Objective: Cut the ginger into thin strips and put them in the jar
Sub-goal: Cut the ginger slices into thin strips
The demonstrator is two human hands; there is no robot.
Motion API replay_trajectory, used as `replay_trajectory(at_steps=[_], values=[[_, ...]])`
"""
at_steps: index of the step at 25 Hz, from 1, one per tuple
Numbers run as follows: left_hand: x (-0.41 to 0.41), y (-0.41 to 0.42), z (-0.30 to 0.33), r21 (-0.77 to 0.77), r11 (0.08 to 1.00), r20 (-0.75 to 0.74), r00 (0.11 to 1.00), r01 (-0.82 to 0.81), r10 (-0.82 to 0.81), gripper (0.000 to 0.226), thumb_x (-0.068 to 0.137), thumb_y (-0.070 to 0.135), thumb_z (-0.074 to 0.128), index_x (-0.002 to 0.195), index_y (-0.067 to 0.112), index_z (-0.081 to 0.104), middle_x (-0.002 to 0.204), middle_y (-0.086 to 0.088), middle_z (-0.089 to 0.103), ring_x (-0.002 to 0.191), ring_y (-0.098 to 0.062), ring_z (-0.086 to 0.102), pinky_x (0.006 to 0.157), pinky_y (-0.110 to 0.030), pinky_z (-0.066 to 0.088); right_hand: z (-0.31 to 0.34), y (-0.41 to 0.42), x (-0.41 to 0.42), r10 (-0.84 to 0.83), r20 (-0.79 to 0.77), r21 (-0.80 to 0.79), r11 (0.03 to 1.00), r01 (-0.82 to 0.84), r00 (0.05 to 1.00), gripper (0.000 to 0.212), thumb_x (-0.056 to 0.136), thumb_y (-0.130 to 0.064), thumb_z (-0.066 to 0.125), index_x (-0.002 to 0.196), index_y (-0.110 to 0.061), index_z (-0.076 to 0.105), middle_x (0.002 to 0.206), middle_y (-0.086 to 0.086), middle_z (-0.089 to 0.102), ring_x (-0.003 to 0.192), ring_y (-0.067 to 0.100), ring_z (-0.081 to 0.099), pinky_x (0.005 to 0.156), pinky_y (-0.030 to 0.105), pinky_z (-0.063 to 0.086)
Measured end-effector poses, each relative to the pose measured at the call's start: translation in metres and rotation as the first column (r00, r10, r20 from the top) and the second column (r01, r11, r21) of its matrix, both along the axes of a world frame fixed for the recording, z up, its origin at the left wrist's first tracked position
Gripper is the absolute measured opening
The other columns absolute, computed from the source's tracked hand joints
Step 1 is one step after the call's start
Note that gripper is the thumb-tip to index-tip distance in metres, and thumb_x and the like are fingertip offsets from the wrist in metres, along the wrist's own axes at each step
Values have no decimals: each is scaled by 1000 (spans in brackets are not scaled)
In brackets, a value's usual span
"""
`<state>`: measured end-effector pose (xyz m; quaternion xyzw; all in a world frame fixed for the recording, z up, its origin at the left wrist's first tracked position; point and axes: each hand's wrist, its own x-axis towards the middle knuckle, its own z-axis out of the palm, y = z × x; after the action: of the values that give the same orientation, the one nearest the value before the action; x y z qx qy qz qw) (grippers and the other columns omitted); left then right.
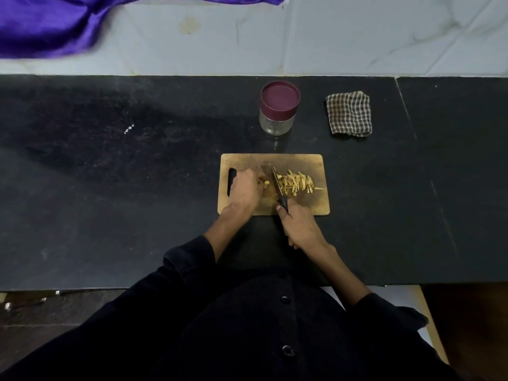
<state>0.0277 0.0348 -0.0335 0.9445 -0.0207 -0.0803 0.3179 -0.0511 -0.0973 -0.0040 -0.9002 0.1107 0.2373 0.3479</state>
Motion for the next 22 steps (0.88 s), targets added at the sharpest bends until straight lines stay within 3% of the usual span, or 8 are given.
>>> replay_trajectory(at_steps=[5,11,17,22], values=[[-5,-3,-2,-6,1000,-2,1000,-26,26,17,90,7,59,90,14,75,82,-1,71,75,-15,65,72,-38,57,-1,8,4,52,8,-31,998,-52,999,26,106,-33,37,109,-10,49,78,12,64,49,25,65,36,29,48],[-5,-4,0,3,999,-17,999,-32,32,19,90,6,57,92,14,75,83,-3,71,75,-18,66,72,-38,58,-2,13,9,71,7,-75,995,-71,997,26,105,-32,38,109,-8,50,89,15,66,73,33,68,66,51,58],[-4,-5,1,38,998,-5,999,-40,40,19,88,5,57,74,9,69,74,-7,68,68,-20,64,68,-39,57,-3,20,12,73,15,-140,988,-70,997,24,104,-28,40,108,-7,51,99,17,66,85,36,67,75,49,56],[-5,-8,5,35,998,-19,999,-47,48,18,90,7,56,82,8,72,79,-7,69,72,-20,65,70,-38,57,-4,24,7,61,-11,-189,980,-62,998,24,105,-25,40,115,-5,50,108,17,65,98,34,64,74,42,51]])
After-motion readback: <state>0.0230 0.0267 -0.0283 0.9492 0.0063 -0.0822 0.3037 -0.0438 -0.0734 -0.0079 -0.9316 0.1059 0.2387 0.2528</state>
